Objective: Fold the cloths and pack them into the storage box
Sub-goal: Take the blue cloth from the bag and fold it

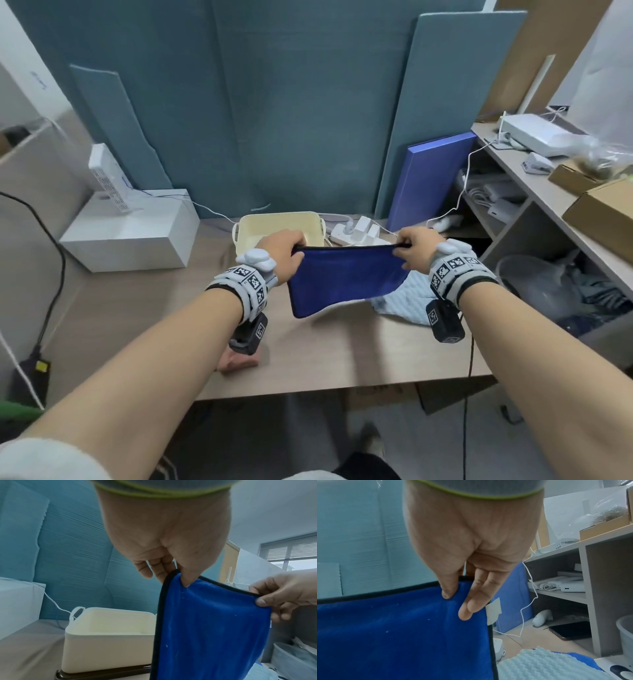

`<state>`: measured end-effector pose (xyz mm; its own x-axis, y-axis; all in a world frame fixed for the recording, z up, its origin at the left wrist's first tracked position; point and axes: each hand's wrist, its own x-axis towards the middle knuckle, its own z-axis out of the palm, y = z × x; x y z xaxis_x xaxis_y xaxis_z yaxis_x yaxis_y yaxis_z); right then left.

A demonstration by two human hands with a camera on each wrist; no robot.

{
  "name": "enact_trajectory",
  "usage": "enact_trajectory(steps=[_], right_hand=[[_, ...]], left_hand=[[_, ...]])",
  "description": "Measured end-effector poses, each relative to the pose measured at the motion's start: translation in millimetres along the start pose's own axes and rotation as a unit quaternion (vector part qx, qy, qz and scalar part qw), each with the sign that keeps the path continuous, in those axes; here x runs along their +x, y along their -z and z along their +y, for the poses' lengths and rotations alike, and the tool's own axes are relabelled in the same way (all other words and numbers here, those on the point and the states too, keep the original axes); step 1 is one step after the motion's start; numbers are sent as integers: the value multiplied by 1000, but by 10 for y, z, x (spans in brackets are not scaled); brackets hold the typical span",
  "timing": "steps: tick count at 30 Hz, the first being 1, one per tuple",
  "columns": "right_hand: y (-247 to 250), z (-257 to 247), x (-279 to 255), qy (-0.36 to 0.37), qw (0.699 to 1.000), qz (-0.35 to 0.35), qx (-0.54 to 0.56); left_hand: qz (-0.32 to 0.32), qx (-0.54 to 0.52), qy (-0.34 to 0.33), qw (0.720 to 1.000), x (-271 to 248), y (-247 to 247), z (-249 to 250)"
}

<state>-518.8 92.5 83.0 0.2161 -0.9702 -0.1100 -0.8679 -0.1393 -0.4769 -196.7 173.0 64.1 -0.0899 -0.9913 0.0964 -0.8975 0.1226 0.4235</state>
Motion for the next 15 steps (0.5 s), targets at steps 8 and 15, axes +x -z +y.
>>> enact_trajectory(steps=[8, 15], right_hand=[[-11, 63, 92, -15, 997, -74, 31], [151, -3, 420, 11, 999, -20, 26]], left_hand=[[-3, 19, 42, 999, 40, 37, -106], [39, 24, 85, 995, 237, 120, -44]])
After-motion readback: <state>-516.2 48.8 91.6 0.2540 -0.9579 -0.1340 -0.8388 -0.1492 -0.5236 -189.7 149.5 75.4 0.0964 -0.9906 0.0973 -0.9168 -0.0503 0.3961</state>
